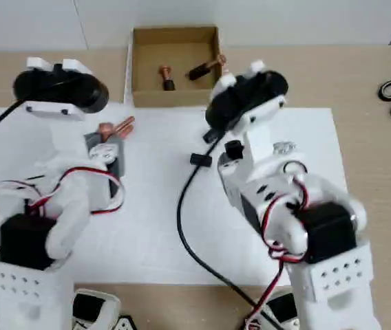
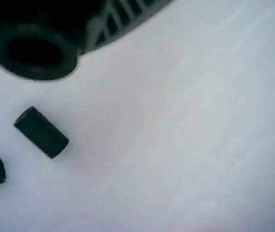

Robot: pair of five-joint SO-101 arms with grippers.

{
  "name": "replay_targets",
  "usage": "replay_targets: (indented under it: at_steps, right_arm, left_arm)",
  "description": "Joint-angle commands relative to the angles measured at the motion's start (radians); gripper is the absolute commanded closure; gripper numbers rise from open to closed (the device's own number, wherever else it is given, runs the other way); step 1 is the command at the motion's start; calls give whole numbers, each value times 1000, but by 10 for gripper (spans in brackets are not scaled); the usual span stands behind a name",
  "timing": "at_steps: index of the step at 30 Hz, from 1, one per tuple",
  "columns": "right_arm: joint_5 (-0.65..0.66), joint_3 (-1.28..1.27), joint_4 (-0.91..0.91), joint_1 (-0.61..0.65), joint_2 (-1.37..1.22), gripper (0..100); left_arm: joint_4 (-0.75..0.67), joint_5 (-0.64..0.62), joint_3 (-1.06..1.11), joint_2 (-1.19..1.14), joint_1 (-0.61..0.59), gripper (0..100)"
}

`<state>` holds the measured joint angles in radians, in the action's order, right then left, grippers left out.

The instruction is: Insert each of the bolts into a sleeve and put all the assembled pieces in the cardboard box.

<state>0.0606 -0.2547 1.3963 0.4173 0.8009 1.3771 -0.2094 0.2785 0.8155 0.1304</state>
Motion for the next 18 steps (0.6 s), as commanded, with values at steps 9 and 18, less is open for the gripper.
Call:
replay_targets:
  at_steps: [9, 18]
  right_arm:
    - [-69, -664, -432, 5, 450, 995]
    - [-72, -865, -432, 82, 654, 995]
  left_arm:
    - [-293, -187, 128, 18, 104, 994]
    - [-322, -245, 130, 17, 304, 994]
